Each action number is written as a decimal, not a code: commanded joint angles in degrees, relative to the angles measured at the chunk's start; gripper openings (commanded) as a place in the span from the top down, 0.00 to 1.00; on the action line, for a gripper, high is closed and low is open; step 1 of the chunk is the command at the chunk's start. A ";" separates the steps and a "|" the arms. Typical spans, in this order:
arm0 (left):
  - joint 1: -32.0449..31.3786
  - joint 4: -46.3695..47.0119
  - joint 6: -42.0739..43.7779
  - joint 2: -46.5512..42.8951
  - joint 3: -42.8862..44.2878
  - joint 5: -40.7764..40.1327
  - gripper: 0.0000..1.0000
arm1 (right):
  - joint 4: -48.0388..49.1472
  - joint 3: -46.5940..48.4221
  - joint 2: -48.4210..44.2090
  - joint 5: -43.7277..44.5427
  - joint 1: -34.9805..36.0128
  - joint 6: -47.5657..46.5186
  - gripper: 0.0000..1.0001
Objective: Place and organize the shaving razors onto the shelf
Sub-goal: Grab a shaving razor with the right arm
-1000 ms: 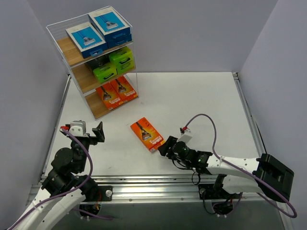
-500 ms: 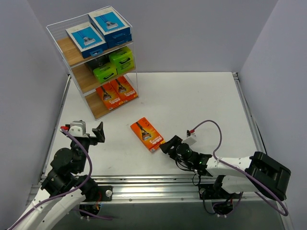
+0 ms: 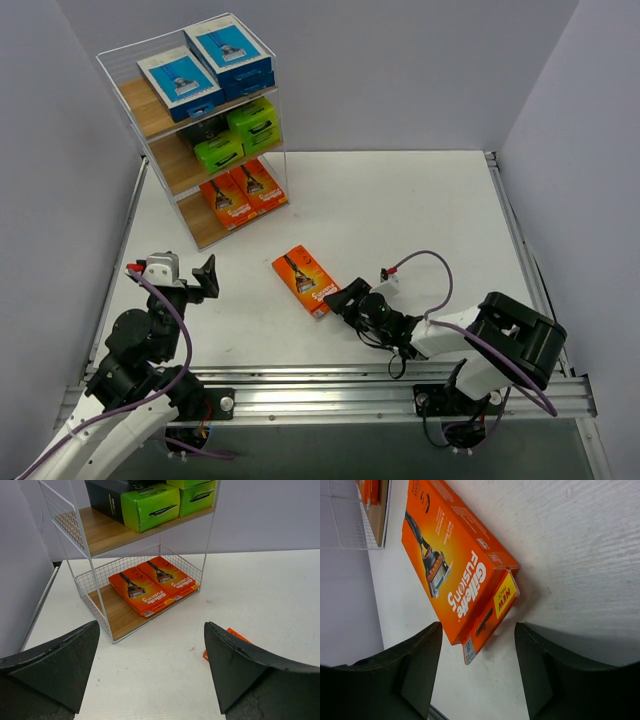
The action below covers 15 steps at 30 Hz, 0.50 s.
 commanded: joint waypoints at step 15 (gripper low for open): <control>-0.77 0.53 -0.57 -0.76 2.38 1.26 0.06 | 15.52 2.00 13.51 -3.06 -1.24 3.90 0.53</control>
